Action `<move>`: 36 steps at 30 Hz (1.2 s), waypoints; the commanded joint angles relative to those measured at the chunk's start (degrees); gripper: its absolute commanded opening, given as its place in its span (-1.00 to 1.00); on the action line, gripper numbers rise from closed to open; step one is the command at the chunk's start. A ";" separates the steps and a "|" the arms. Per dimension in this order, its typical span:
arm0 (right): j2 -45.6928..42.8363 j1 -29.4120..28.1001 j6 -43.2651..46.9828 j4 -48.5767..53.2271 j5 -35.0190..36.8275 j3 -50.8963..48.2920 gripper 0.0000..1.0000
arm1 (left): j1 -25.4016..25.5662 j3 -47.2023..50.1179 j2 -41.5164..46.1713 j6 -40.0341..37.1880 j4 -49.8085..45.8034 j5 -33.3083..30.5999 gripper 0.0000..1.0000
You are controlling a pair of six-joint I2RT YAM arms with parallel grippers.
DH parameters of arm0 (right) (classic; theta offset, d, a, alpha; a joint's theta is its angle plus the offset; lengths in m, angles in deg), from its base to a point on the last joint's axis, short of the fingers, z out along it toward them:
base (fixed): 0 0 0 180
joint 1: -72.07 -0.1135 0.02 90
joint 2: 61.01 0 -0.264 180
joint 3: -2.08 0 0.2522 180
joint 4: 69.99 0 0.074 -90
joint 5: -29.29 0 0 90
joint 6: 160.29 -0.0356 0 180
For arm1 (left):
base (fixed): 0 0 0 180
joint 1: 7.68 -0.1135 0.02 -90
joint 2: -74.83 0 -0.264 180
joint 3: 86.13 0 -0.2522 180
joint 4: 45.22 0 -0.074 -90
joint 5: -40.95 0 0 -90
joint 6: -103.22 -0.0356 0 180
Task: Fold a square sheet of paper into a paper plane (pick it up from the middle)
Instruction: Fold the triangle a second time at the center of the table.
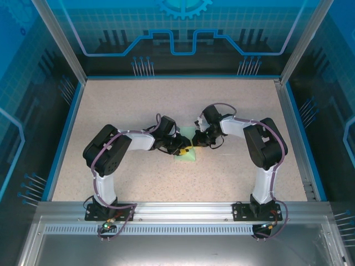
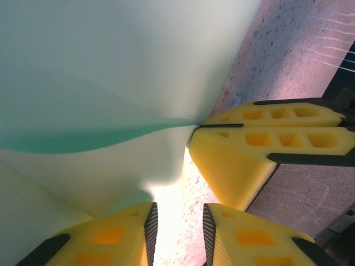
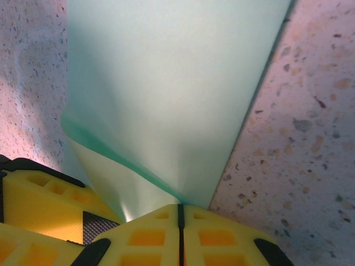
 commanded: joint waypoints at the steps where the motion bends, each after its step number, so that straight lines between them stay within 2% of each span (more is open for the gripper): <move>1: -1.20 -0.75 0.00 1.63 1.85 0.05 -0.84 | 0.42 -1.07 -1.26 -1.48 -2.24 -0.33 -0.40; 26: -1.77 -0.76 -0.56 2.17 2.93 -0.18 -0.83 | 0.40 -1.75 -2.28 -1.77 -4.40 -0.63 -0.42; 36: -3.92 -0.72 -1.74 2.91 3.36 -0.13 -0.67 | 0.51 -2.90 -3.02 -2.18 -7.77 -1.52 -0.46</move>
